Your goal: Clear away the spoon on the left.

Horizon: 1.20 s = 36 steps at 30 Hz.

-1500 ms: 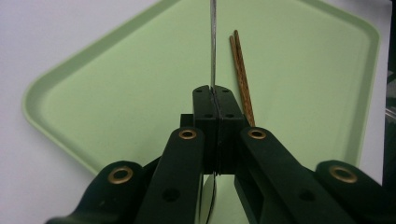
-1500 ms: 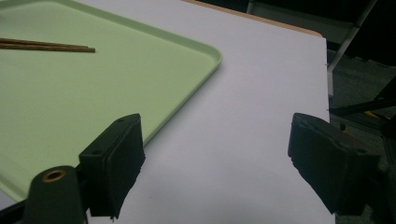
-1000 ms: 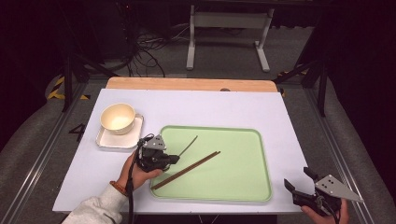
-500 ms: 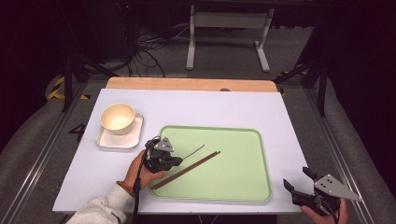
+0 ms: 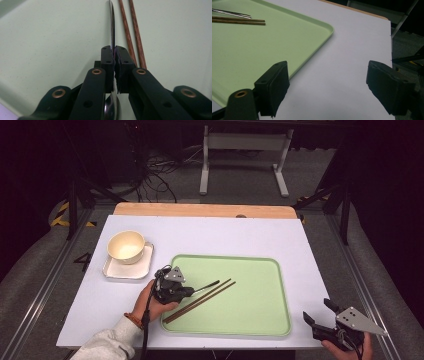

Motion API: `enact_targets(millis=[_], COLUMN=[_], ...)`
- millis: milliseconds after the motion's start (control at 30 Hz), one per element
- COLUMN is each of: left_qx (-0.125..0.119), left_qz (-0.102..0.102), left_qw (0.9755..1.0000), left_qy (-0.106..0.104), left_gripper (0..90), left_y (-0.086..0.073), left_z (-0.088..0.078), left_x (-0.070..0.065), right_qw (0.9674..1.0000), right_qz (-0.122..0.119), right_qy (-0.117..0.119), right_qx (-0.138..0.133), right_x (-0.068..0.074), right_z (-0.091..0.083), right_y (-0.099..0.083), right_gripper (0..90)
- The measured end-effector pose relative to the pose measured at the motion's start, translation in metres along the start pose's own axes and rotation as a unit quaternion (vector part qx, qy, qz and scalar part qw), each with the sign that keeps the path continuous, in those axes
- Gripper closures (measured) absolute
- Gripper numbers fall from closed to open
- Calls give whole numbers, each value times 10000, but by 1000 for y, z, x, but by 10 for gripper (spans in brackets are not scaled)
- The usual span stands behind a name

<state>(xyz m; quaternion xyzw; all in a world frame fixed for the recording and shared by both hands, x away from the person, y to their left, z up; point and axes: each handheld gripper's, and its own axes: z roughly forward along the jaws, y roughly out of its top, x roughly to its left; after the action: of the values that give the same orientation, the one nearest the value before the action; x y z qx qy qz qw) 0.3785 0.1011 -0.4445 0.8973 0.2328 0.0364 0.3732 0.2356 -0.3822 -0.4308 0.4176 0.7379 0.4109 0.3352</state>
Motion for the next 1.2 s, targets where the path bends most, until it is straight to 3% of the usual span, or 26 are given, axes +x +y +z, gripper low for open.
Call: enact_targets(millis=[300,567,1200], left_qx=[-184,-253,-377], left_qz=[20,186,565], left_qw=[9998,9995,9964], left_qy=[1,101,502], left_gripper=[837,839,828], left_y=[-4,-4,-11], left_z=[-10,-20,-44], left_x=[-1,-2,-4], right_qw=[10000,9999,9997], right_qz=[-56,-69,-154], right_qy=[70,79,180], right_qx=[-3,-42,-76], right_x=[1,1,2], right_z=[7,8,16], right_y=[4,6,11], right_gripper=[188,188,188])
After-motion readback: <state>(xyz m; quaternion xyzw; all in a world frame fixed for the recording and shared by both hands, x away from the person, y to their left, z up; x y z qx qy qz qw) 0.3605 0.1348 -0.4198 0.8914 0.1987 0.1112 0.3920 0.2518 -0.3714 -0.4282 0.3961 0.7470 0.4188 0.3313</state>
